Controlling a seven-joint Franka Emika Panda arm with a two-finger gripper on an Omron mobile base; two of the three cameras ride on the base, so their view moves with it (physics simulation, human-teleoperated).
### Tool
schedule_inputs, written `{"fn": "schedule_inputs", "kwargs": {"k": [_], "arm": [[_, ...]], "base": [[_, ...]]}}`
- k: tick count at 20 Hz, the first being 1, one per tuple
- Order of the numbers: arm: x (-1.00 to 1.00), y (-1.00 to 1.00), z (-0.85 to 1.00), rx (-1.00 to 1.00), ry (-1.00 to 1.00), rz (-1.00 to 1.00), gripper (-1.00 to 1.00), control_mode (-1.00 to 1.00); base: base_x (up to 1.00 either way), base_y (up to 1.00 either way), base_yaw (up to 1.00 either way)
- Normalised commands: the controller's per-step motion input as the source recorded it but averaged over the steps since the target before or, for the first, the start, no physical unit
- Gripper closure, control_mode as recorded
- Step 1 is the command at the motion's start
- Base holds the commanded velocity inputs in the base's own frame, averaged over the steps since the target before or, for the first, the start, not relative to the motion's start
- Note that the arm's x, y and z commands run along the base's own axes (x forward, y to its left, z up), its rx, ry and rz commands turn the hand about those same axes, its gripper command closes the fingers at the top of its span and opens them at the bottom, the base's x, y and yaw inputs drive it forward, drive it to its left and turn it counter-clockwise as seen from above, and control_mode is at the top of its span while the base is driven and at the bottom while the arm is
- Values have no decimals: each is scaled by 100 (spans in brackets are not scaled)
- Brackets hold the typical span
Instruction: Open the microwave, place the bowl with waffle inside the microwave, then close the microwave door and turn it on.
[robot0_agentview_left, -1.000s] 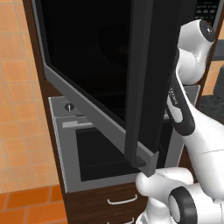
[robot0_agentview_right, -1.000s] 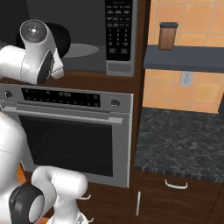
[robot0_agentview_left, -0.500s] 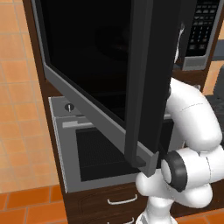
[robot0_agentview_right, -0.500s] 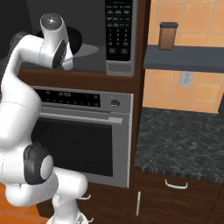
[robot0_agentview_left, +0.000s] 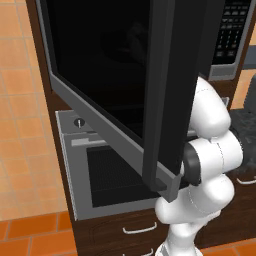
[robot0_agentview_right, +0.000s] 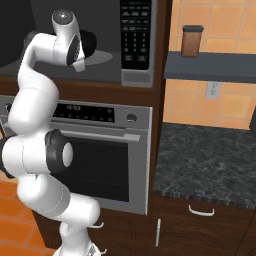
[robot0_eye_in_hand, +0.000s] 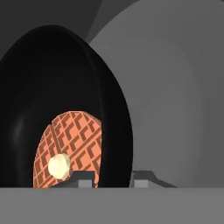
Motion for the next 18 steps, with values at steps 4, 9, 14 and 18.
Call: {"fn": "schedule_inputs", "kwargs": {"k": [4, 9, 14, 18], "arm": [[-1, -4, -28, 2, 2, -4, -100, -100], [-36, -1, -7, 0, -6, 0, -100, -100], [-93, -2, 8, 0, -38, 0, -100, -100], [-100, -28, 0, 0, -28, 0, -100, -100]], "base": [[0, 0, 0], [0, 0, 0], [0, 0, 0], [0, 0, 0]]}}
